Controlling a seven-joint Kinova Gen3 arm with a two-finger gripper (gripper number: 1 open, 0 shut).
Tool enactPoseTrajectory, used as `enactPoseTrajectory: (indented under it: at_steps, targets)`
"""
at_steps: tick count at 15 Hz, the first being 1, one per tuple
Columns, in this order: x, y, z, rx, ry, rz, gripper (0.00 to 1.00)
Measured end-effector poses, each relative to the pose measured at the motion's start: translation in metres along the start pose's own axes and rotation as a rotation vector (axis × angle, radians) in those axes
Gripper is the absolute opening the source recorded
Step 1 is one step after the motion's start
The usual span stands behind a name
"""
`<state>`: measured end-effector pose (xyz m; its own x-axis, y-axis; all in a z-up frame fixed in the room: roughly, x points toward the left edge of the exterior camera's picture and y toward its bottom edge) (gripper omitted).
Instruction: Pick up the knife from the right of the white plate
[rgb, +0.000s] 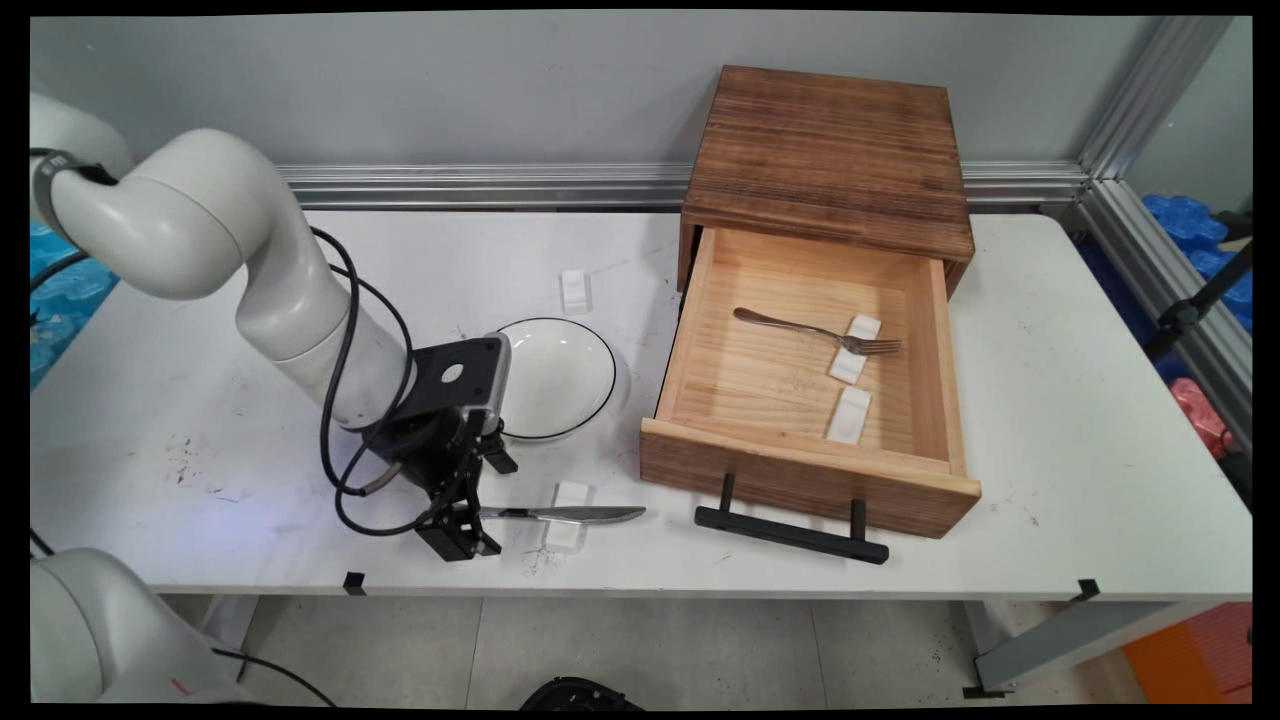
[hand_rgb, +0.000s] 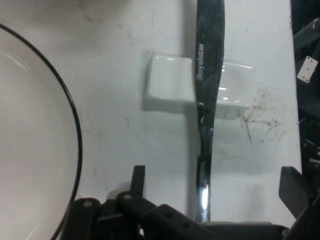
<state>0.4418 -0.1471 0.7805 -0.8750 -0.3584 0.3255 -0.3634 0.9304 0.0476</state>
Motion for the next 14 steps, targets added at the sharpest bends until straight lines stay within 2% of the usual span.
enactPoseTrajectory:
  at_steps: [14]
  targets:
    - [0.0078, 0.0025, 0.0059, 0.02, -0.013, -0.01, 1.0]
